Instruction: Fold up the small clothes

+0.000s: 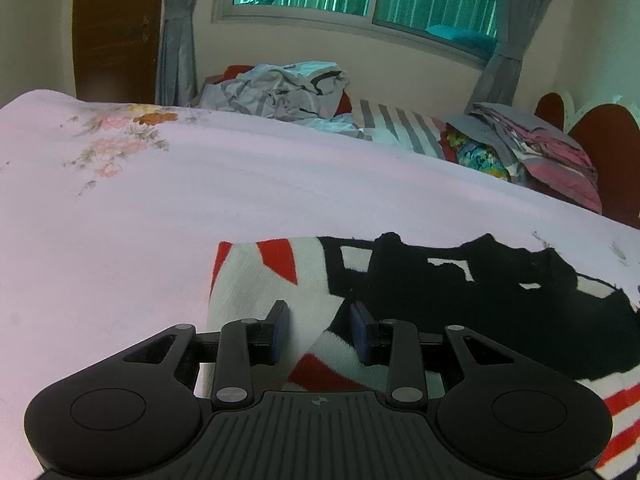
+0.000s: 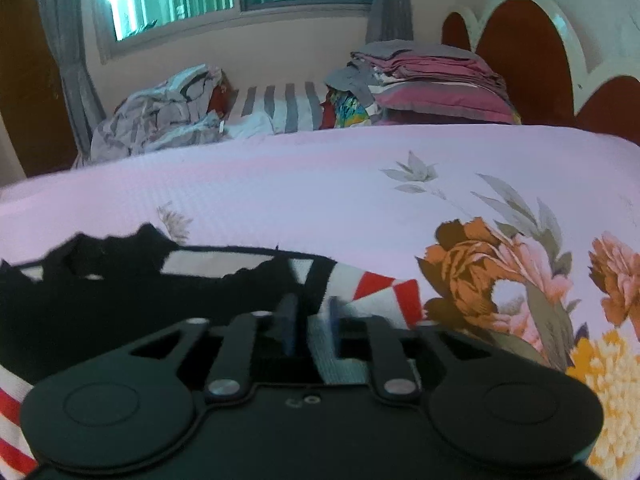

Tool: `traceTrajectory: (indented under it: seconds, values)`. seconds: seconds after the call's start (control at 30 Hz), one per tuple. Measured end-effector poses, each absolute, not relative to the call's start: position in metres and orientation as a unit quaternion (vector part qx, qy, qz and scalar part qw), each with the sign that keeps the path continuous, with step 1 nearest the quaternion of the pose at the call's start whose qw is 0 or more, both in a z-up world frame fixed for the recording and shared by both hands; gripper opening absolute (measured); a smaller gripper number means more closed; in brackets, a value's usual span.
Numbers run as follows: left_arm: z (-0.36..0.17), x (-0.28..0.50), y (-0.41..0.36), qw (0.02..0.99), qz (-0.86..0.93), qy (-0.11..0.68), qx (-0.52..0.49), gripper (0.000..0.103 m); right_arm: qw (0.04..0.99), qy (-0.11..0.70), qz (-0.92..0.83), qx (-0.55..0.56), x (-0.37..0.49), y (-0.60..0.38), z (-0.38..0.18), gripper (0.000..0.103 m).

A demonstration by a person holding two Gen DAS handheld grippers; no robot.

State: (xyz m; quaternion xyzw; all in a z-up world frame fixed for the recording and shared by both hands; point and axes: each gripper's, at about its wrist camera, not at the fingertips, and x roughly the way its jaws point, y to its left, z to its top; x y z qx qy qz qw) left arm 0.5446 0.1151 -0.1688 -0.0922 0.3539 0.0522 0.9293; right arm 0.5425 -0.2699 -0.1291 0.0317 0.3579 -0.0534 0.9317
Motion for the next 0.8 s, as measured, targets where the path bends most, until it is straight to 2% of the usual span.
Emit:
traceTrajectory:
  seconds: [0.33,0.4,0.47,0.8]
  values:
    - [-0.139,0.509,0.081,0.938,-0.003,0.338,-0.082,0.035,0.939,0.342,0.028,0.012,0.502,-0.218,-0.107,0.023]
    - [-0.132,0.503,0.068,0.939,-0.017,0.334,-0.077,0.045,0.938,0.344,0.041,0.004,0.497,-0.206,-0.107,0.023]
    - [-0.128,0.496,0.056,0.94,-0.031,0.332,-0.07,0.051,0.937,0.345,0.052,0.0,0.492,-0.195,-0.108,0.024]
    - [-0.151,0.483,0.022,0.929,-0.05,0.365,-0.032,0.051,0.931,0.359,0.059,-0.021,0.472,-0.173,-0.125,0.029]
